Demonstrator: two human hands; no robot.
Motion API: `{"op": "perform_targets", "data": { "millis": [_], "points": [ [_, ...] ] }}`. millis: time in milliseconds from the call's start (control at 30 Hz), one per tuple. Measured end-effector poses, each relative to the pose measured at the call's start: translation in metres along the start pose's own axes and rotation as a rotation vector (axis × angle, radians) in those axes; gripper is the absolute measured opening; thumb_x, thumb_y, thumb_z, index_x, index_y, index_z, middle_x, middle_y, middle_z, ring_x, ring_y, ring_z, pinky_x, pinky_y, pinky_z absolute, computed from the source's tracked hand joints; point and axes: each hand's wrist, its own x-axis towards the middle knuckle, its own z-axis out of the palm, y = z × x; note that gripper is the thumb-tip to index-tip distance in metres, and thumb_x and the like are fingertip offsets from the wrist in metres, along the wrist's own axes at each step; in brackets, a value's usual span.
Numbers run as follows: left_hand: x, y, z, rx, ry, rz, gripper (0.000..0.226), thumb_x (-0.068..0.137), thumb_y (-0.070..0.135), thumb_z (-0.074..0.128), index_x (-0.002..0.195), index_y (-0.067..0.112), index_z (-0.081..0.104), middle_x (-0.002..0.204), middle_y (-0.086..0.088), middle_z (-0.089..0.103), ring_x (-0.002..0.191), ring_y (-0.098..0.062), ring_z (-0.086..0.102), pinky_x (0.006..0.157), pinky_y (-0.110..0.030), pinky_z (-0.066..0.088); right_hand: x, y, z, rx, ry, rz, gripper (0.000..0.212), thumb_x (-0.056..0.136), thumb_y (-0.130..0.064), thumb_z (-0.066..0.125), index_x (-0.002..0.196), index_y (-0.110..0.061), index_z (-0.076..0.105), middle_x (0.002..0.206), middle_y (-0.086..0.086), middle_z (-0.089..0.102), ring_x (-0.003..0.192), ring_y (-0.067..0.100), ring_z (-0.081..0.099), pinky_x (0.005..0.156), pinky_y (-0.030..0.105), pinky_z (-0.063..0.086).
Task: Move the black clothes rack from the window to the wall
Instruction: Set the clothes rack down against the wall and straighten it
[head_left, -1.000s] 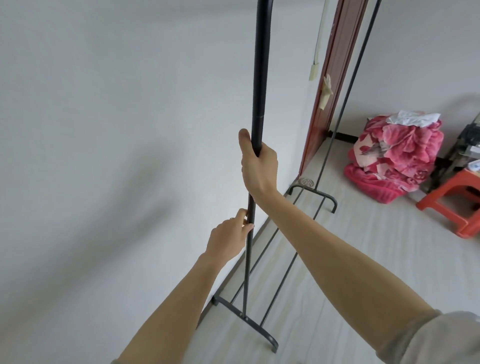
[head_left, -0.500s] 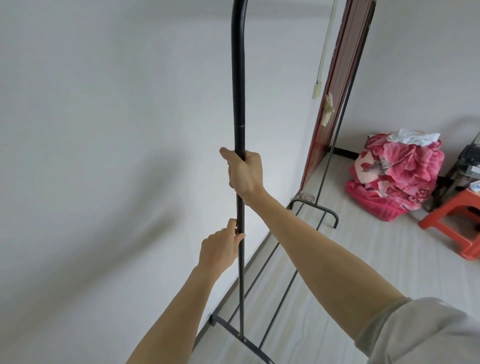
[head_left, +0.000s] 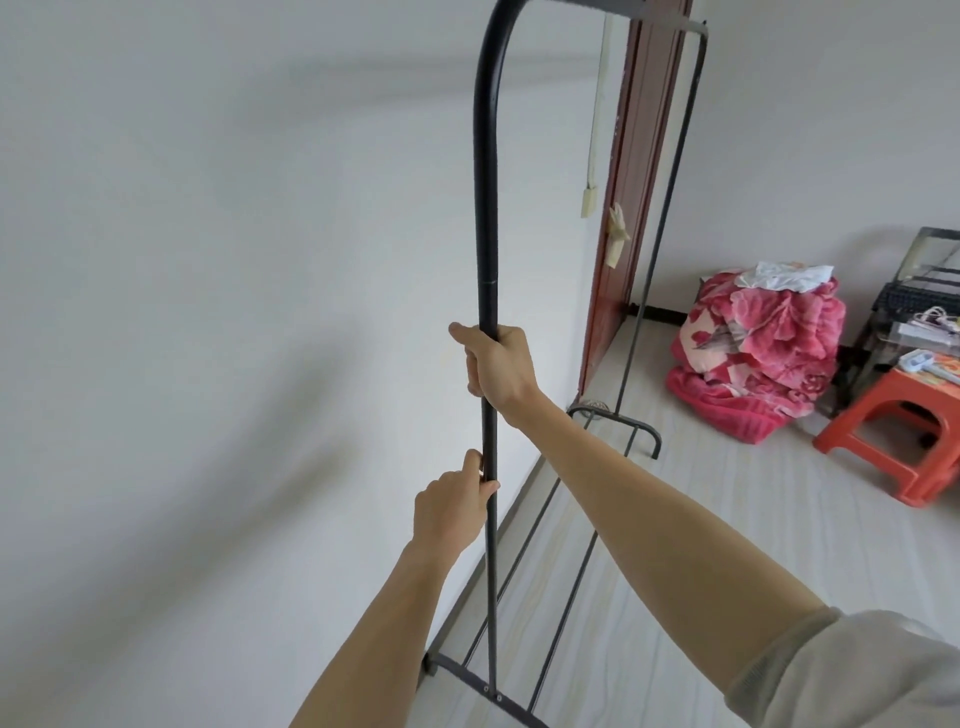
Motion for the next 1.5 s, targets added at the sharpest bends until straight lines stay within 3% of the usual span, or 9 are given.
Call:
{"op": "perform_targets", "data": {
  "millis": [200,333,433,567,767,967,1200,1300,1500],
  "points": [
    [0.004,0.016,0.015,0.014,-0.003,0.003,0.025,0.1,0.04,0.044,0.114,0.019,0.042,0.1,0.008,0.072,0.082,-0.026,0.068,0.061,-0.034,0.042,0.0,0.008,-0.029,-0.077,-0.044,-0.011,0.05,0.099,-0.037,0.064,0.066,-0.019,0.031,0.055,0.002,0.034,0.05,0.02,0.032,0.055,0.033,0.032],
    [-0.005,0.022,0.024,0.034,0.051,-0.043,0.028,0.101,0.043,0.039,0.119,0.021,0.041,0.098,0.006,0.071,0.081,-0.025,0.069,0.062,-0.036,0.049,-0.009,0.006,-0.042,-0.29,-0.105,-0.061,0.043,0.101,-0.051,0.057,0.077,-0.016,0.047,0.064,-0.005,0.061,0.066,0.015,0.06,0.076,0.035,0.053],
    [-0.011,0.028,0.032,0.04,0.065,-0.076,0.028,0.101,0.045,0.035,0.118,0.023,0.042,0.095,0.006,0.072,0.08,-0.024,0.069,0.062,-0.036,0.05,-0.015,0.009,-0.055,-0.408,-0.139,-0.109,0.044,0.104,-0.049,0.052,0.094,-0.007,0.055,0.089,0.005,0.071,0.072,0.007,0.058,0.066,0.015,0.046],
    [-0.014,0.038,0.038,0.011,0.099,-0.139,0.028,0.102,0.043,0.034,0.117,0.022,0.043,0.094,0.005,0.072,0.079,-0.024,0.069,0.058,-0.034,0.045,-0.011,0.013,-0.064,-0.404,-0.207,-0.164,0.042,0.106,-0.044,0.05,0.103,-0.002,0.053,0.09,0.011,0.069,0.06,-0.01,0.057,0.058,0.007,0.042],
    [0.001,0.06,0.044,0.082,0.13,-0.3,0.029,0.102,0.041,0.033,0.12,0.02,0.042,0.089,0.001,0.07,0.077,-0.028,0.067,0.062,-0.036,0.048,0.014,0.004,-0.088,-0.514,-0.414,-0.21,0.033,0.106,-0.046,0.049,0.098,-0.014,0.05,0.089,0.004,0.069,0.064,-0.009,0.06,0.061,0.012,0.043],
    [-0.003,0.083,0.058,0.092,0.22,-0.453,0.03,0.103,0.04,0.033,0.125,0.021,0.043,0.081,0.006,0.059,0.071,-0.022,0.062,0.06,-0.033,0.048,0.02,0.015,-0.102,-0.425,-0.555,-0.258,0.033,0.107,-0.041,0.05,0.107,-0.008,0.049,0.094,0.011,0.075,0.087,0.013,0.069,0.075,0.026,0.051],
    [-0.003,0.087,0.05,-0.219,0.18,-0.533,0.028,0.099,0.024,0.046,0.126,0.029,0.045,0.123,0.005,0.068,0.099,-0.021,0.065,0.078,-0.035,0.052,0.032,0.022,-0.117,-0.454,-0.647,-0.324,0.026,0.105,-0.042,0.054,0.108,-0.017,0.051,0.094,0.014,0.074,0.094,0.029,0.071,0.088,0.041,0.056],
    [0.007,0.089,-0.003,-0.521,0.38,-0.521,0.024,0.099,0.023,0.049,0.122,0.025,0.054,0.123,0.0,0.067,0.097,-0.014,0.063,0.08,-0.021,0.049,0.033,0.027,-0.119,-0.487,-0.625,-0.384,0.02,0.105,-0.045,0.054,0.106,-0.025,0.05,0.093,0.017,0.074,0.089,0.035,0.069,0.084,0.046,0.055],
    [0.047,0.139,-0.18,-0.767,0.802,-0.25,0.043,0.089,0.06,0.038,0.109,0.03,0.062,0.107,0.014,0.071,0.102,-0.008,0.067,0.097,-0.04,0.049,0.03,0.024,-0.109,-0.572,-0.593,-0.363,0.024,0.103,-0.05,0.055,0.102,-0.025,0.056,0.095,0.001,0.072,0.091,0.025,0.068,0.087,0.045,0.056]
  ]
}}
